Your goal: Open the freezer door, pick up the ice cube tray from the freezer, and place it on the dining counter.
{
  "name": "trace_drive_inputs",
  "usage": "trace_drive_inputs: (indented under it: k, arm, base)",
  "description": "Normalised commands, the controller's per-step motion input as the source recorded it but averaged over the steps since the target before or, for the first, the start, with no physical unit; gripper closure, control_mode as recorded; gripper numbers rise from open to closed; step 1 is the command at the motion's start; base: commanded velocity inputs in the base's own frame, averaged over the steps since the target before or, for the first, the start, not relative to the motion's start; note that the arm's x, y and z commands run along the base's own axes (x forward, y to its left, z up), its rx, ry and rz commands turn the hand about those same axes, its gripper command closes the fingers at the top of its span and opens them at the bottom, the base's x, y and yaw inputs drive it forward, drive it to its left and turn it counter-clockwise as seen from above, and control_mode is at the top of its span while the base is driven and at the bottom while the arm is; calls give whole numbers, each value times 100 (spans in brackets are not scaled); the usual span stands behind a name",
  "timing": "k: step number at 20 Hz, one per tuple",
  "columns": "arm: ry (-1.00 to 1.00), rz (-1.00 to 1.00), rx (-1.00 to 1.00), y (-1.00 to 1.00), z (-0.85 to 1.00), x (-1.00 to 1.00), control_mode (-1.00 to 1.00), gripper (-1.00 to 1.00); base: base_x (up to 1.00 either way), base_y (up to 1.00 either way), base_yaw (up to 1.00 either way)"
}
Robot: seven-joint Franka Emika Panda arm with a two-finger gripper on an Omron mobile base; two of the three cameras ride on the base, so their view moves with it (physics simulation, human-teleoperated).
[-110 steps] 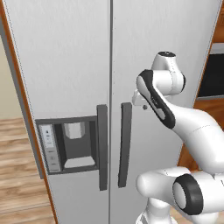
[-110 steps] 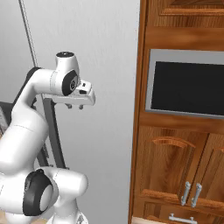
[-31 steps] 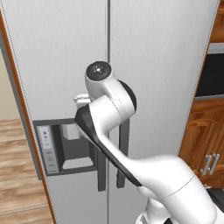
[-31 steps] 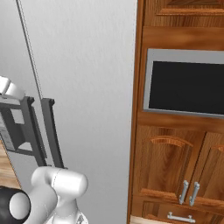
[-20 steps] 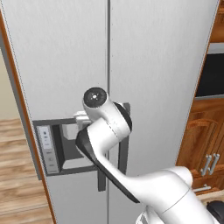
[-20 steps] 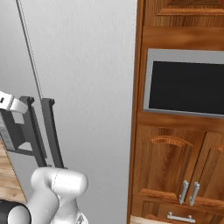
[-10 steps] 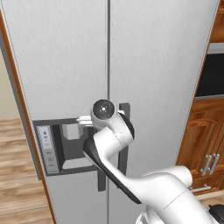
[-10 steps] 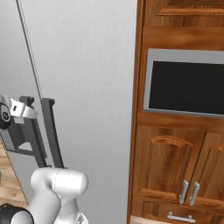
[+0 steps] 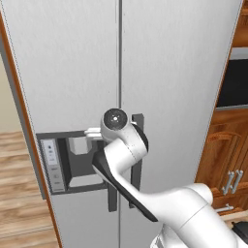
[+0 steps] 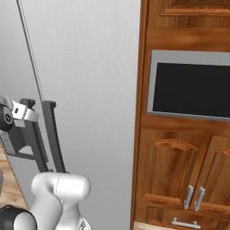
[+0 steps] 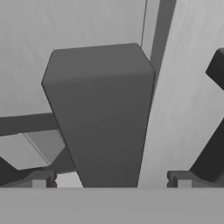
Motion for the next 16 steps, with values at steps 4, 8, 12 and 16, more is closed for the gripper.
trace_drive_inputs:
  k: [4, 8, 12, 16]
  arm:
    - [0, 0, 0, 6, -11, 35, -100, -100]
    - [0, 1, 0, 0, -9, 41, -100, -100]
    - [0, 0, 0, 0, 0, 39, -100, -100]
    - [-1, 0, 0, 0, -12, 33, -100, -100]
  base:
    - [0, 0, 0]
    - [0, 0, 0]
    - [0, 0, 0]
    - [0, 0, 0]
